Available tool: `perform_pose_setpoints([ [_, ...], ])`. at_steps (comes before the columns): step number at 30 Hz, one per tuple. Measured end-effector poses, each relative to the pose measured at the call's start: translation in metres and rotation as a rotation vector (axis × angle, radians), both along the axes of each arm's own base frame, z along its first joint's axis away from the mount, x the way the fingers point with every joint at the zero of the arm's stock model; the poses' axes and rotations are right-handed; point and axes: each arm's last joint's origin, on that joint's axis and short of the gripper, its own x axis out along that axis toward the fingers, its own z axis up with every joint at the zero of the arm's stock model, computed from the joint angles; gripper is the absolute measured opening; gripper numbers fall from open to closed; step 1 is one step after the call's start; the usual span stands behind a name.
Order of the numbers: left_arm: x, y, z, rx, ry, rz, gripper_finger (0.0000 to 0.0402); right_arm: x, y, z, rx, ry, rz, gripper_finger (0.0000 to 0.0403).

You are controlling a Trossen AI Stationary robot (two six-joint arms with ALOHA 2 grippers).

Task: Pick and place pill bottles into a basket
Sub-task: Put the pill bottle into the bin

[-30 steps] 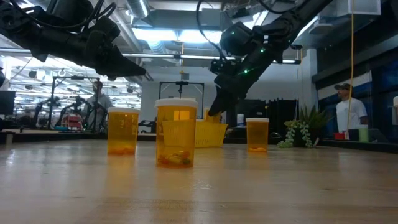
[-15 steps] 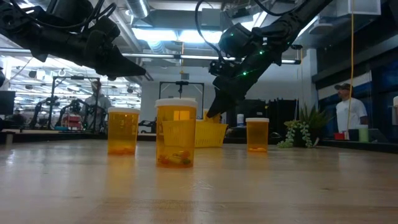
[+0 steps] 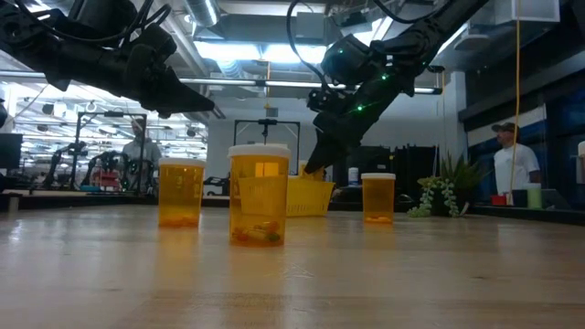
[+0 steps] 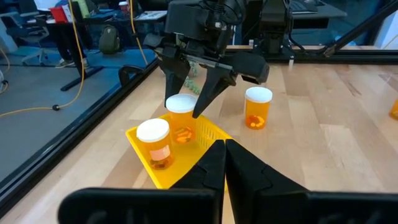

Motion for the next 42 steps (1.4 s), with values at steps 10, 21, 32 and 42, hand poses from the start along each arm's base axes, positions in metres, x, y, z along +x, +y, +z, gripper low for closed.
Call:
perform_pose_setpoints([
  [10,0.000,0.000,0.000,-0.002,-0.001,0.000,0.0006,0.000,0.000,0.000,-0.002,0.001,0.002,0.0214],
  [21,0.000,0.000,0.000,-0.002,-0.001,0.000,0.0008,0.000,0.000,0.000,-0.001,0.002,0.002,0.0214],
  [32,0.000,0.000,0.000,-0.002,-0.001,0.000,0.0006,0.003,-0.001,-0.013,0.006,0.028,0.003,0.0214],
  [42,0.000,0.000,0.000,-0.002,-0.001,0.000,0.0004,0.003,-0.002,-0.013,0.003,0.030,0.005,0.0217],
])
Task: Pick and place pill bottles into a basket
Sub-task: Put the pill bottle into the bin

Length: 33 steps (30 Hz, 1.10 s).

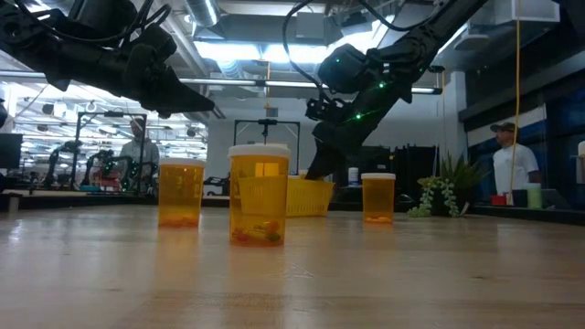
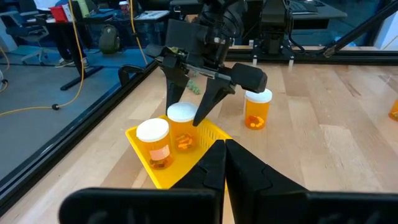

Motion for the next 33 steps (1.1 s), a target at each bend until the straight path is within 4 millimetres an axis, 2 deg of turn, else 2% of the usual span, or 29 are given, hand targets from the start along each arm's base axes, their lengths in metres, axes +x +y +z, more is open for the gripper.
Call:
perform_pose_setpoints([
  [11,0.000,0.000,0.000,0.000,0.000,0.000,0.0006,-0.001,0.000,0.000,0.011,0.004,0.001,0.0279],
  [23,0.000,0.000,0.000,-0.014,-0.004,0.003,0.0007,-0.002,-0.004,0.005,0.004,0.029,0.003,0.0283],
  [33,0.000,0.000,0.000,-0.017,-0.004,0.004,0.0007,0.007,-0.008,0.030,-0.013,0.064,0.022,0.0283],
])
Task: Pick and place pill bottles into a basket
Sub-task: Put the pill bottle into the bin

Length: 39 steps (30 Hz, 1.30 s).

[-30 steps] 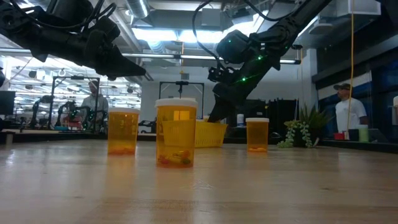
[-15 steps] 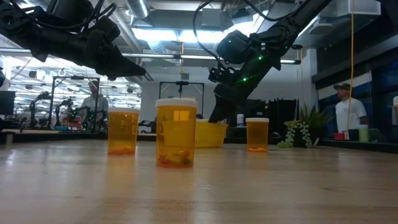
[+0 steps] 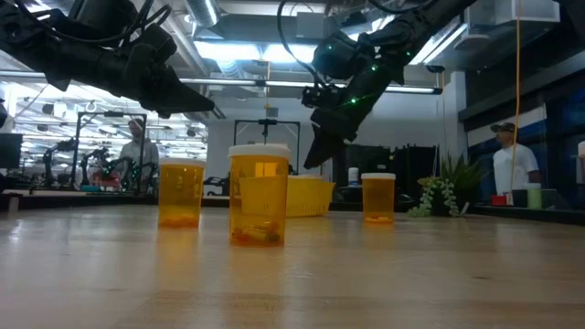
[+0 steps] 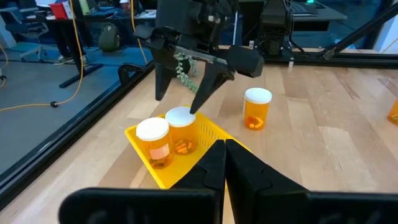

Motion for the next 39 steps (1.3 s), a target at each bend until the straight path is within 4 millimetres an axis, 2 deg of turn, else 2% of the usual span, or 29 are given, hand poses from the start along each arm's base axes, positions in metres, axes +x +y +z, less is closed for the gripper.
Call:
perform_pose_setpoints([
  [7,0.000,0.000,0.000,0.000,0.001,0.000,0.0005,0.001,-0.002,0.015,-0.045,0.084,-0.026,0.0283],
  [12,0.000,0.000,-0.002,-0.005,0.020,0.000,0.0005,-0.002,0.002,0.046,-0.101,-0.009,0.007,0.0279],
  [17,-0.001,0.000,-0.003,-0.007,0.029,0.000,0.0008,-0.021,0.009,0.084,-0.149,-0.123,0.017,0.0265],
  [20,-0.001,0.000,-0.003,-0.007,0.029,0.000,0.0005,-0.037,0.014,0.095,-0.160,-0.175,0.009,0.0255],
  [23,-0.001,0.000,-0.003,-0.008,0.033,0.000,0.0004,-0.054,0.021,0.092,-0.166,-0.235,-0.004,0.0244],
  [31,-0.001,0.000,-0.003,-0.009,0.033,0.000,0.0007,-0.107,0.038,0.062,-0.202,-0.389,-0.018,0.0206],
  [39,-0.001,0.000,-0.003,-0.008,0.030,0.000,0.0007,-0.152,0.059,0.032,-0.100,-0.510,0.060,0.0165],
])
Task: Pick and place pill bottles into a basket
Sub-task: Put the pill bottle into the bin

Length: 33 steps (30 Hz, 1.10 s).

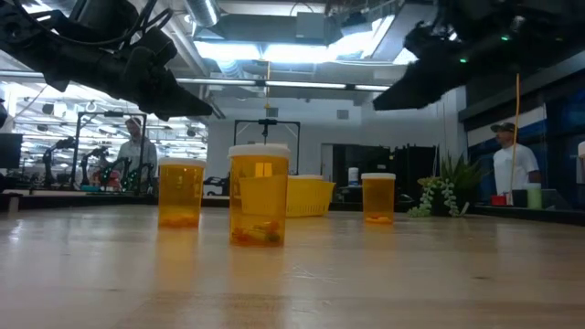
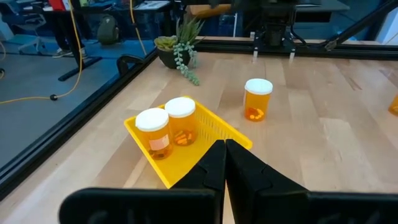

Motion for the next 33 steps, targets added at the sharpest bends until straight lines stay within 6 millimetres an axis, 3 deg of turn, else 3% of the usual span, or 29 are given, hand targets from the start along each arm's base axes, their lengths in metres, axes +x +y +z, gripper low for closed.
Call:
perform_pose_setpoints([
  [5,0.000,0.000,0.000,0.000,-0.002,-0.006,0.0007,-0.024,0.014,-0.022,0.081,-0.010,0.014,0.0141],
  [13,0.000,0.000,0.000,0.000,-0.003,-0.006,0.0006,-0.050,0.029,-0.041,0.141,-0.052,0.083,0.0119],
  [23,0.000,0.000,0.000,0.000,-0.002,-0.006,0.0004,-0.062,0.033,-0.067,0.193,0.022,0.094,0.0117],
  [33,0.000,0.000,0.000,0.000,-0.002,-0.006,0.0006,-0.061,0.033,-0.067,0.143,0.021,0.114,0.0117],
])
